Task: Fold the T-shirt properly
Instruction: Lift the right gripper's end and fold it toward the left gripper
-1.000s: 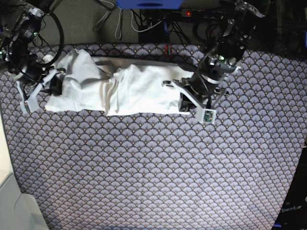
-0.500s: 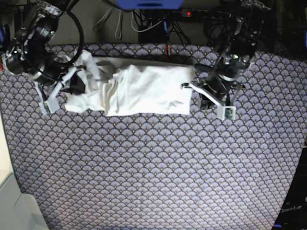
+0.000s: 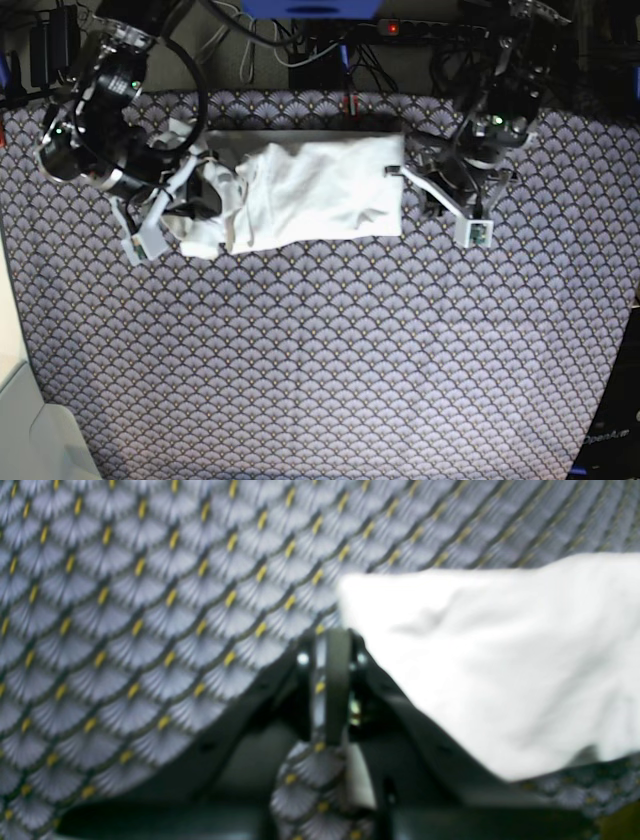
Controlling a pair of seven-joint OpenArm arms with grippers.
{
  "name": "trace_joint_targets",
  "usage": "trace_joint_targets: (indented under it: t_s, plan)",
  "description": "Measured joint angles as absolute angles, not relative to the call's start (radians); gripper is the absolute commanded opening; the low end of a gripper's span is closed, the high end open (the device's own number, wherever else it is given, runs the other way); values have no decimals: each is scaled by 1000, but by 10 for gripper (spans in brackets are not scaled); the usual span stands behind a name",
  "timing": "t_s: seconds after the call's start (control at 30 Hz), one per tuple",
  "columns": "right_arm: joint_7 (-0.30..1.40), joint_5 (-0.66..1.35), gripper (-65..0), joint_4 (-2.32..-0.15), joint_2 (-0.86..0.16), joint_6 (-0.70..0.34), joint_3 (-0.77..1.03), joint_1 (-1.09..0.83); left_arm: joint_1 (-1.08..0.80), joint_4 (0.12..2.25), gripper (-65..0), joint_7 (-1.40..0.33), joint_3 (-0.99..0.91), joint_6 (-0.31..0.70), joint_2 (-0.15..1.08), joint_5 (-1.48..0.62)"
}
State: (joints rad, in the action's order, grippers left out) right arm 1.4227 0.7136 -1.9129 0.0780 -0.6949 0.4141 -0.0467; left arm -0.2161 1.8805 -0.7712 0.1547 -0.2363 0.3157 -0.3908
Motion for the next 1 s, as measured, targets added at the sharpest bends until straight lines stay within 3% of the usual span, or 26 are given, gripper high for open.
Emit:
trace_joint_targets:
  t_s: [0.43, 1.0]
  plan:
    - [1423, 785, -650, -1913, 118, -695, 339, -24, -165, 1820, -615, -780, 157, -236, 279, -259]
    - [1429, 1034, -650, -1913, 41, -695, 353, 17, -119, 1674, -615, -789, 251, -240, 252, -258]
